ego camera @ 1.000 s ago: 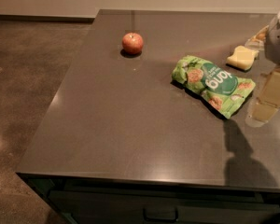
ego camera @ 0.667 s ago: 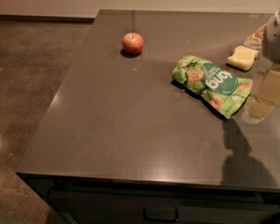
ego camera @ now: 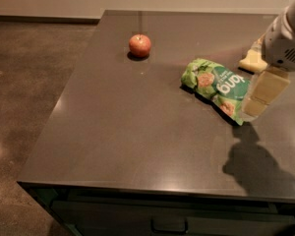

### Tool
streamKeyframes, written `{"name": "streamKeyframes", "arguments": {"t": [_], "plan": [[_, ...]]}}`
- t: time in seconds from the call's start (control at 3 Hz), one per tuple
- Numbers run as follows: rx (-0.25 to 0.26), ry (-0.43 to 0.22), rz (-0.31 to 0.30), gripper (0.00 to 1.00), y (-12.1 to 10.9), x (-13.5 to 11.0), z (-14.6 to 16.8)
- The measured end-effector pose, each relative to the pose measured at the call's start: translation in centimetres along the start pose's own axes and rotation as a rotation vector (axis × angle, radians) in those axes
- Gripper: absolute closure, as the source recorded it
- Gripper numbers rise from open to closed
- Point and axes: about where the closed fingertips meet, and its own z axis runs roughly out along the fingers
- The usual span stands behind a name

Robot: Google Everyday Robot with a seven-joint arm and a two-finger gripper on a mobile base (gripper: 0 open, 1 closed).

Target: Move green rice chip bag near apple

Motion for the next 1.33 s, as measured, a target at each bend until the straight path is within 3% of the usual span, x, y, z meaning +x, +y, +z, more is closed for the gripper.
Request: {"name": "streamKeyframes", "arguments": {"t": [1.0,1.33], "plan": [[-0.004,-0.069,0.192,0.0,-7.5,-1.2,7.6],[-0.026,-0.069,0.23,0.0,-8.1,-1.5,9.9]]}}
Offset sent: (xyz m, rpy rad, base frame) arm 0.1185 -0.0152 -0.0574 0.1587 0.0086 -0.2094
